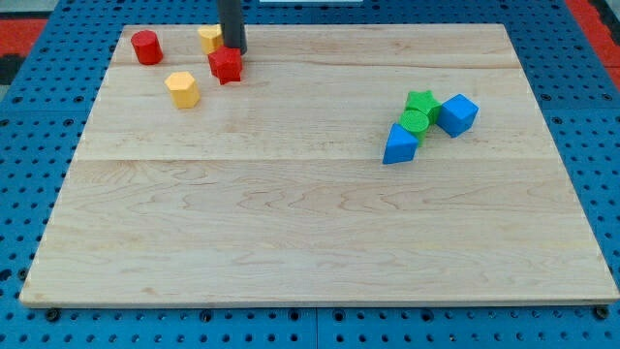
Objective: Move yellow heart closer to the red star
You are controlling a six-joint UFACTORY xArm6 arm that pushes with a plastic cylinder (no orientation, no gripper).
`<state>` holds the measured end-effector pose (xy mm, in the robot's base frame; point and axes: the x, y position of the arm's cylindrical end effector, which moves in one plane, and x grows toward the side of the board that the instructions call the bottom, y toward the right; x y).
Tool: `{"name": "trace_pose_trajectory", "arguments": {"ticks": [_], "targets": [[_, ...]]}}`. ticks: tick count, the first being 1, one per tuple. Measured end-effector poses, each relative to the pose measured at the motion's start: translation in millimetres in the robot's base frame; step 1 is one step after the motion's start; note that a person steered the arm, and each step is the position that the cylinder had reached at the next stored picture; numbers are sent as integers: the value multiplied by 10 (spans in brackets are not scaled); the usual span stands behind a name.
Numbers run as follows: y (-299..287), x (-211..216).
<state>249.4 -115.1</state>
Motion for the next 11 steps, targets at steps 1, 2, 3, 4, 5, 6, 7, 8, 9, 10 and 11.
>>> {"name": "trace_pose_trajectory", "arguments": {"ticks": [1, 2, 3, 4, 5, 6, 7, 8, 9, 10, 11], "targets": [[-18, 18], [-78, 198], [-147, 289], [413, -60], [564, -575], [-2, -549], [-416, -484], [-576, -180], [-597, -1], [-437, -286], [-75, -328]]}}
